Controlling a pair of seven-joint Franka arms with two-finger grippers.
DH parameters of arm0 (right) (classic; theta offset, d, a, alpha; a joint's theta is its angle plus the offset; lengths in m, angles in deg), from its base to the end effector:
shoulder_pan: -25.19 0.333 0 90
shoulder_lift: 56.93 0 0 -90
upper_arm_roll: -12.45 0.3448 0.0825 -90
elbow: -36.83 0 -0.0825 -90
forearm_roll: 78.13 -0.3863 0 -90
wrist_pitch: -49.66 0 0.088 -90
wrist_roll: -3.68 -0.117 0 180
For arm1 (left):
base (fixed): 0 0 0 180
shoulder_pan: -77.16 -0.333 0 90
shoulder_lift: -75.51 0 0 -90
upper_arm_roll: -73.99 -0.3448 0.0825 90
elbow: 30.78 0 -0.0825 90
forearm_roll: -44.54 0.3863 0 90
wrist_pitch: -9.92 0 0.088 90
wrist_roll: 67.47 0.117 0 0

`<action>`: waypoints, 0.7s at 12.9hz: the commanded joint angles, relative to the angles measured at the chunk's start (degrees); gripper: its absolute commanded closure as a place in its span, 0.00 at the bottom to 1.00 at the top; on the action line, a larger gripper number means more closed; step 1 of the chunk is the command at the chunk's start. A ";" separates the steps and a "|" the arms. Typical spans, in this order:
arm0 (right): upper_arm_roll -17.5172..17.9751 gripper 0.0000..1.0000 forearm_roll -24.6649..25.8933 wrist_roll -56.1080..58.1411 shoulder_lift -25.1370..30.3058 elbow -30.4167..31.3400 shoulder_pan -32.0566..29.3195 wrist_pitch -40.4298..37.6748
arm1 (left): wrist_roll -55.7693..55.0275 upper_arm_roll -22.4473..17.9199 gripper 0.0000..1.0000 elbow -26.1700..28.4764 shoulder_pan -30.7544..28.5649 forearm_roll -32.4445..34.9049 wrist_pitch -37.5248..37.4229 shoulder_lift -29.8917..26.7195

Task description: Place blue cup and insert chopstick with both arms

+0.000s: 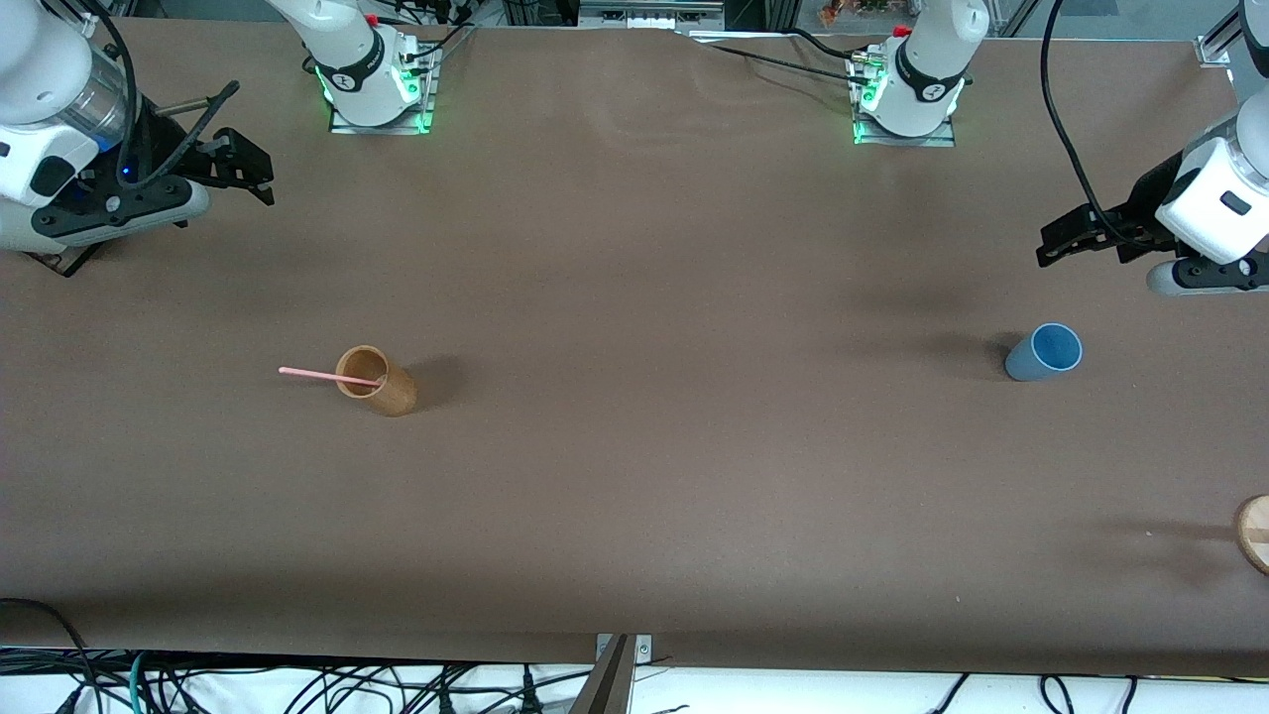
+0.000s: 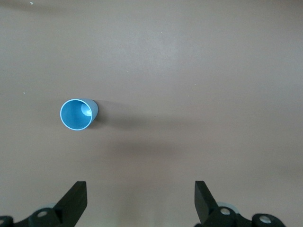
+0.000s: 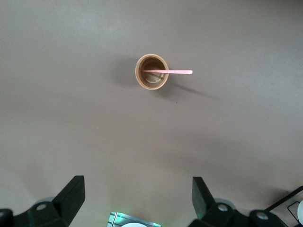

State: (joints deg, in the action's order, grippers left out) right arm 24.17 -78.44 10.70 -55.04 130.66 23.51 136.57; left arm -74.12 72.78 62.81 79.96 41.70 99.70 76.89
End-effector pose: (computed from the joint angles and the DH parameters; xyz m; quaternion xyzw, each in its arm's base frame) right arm 0.5289 0.0962 0.6251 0.9880 0.1480 -0.0442 0.0018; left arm 0.5595 -0.0215 0.6001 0.9977 0.0451 -0.0469 0.0212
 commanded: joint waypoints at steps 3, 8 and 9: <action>-0.39 0.00 -0.40 0.80 0.57 1.44 0.28 0.28 | 0.76 -0.19 0.00 0.45 0.27 -0.50 0.04 -0.32; -0.39 0.00 -0.40 0.71 0.57 1.88 0.28 0.71 | 0.67 0.42 0.00 0.36 0.36 -0.50 0.13 -0.24; -0.39 0.00 -0.40 0.71 0.48 1.97 0.28 0.98 | 0.76 0.43 0.00 0.36 0.36 -0.50 0.13 -0.15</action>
State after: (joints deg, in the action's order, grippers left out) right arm 24.17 -78.44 10.70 -55.20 131.52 23.51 136.70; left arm -74.12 73.09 62.85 80.29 41.70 99.70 76.89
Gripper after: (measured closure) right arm 0.000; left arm 0.000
